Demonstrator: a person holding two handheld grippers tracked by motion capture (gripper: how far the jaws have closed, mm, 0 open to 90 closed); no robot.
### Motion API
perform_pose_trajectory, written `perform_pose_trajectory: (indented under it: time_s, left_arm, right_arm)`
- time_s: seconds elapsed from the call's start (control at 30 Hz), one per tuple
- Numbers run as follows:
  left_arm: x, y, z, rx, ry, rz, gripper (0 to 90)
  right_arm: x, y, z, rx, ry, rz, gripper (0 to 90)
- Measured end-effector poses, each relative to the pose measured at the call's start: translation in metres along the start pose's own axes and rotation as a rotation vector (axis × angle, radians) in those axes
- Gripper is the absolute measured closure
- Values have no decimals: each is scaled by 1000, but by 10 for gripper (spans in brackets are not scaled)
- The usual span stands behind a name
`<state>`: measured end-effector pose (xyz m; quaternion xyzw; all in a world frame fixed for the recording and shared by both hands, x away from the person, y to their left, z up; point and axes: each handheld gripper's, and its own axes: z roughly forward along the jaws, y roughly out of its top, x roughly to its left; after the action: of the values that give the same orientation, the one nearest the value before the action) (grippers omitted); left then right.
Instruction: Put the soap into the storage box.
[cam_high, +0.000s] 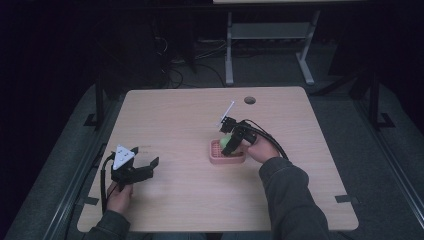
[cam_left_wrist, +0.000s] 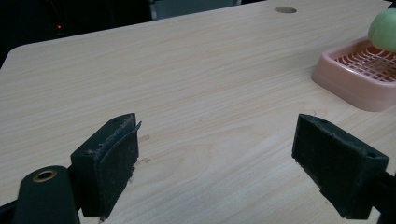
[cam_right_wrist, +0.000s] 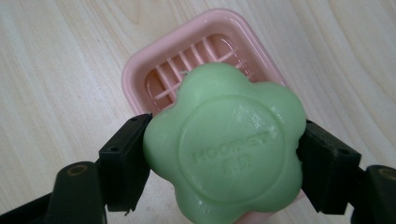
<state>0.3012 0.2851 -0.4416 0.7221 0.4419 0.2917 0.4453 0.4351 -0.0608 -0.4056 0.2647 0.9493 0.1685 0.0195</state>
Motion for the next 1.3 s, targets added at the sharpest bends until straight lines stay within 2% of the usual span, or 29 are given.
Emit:
perform_pose_trajectory:
  time_s: [0.1,0.2,0.37,1.3]
  left_arm:
    - [0,0,0,-1,-1,1,144]
    - [0,0,1,-2,-1,3,144]
    - [0,0,1,-2,-3,4,144]
    - [0,0,1,-5,-1,0,144]
  right_arm:
    - [-3,-4,4,-10,5,24,256]
    - [-5,-7,9,-1,0,28,255]
    - [-7,-8,11,-18,5,46,255]
    - [-8,-5,14,-23,8,68,250]
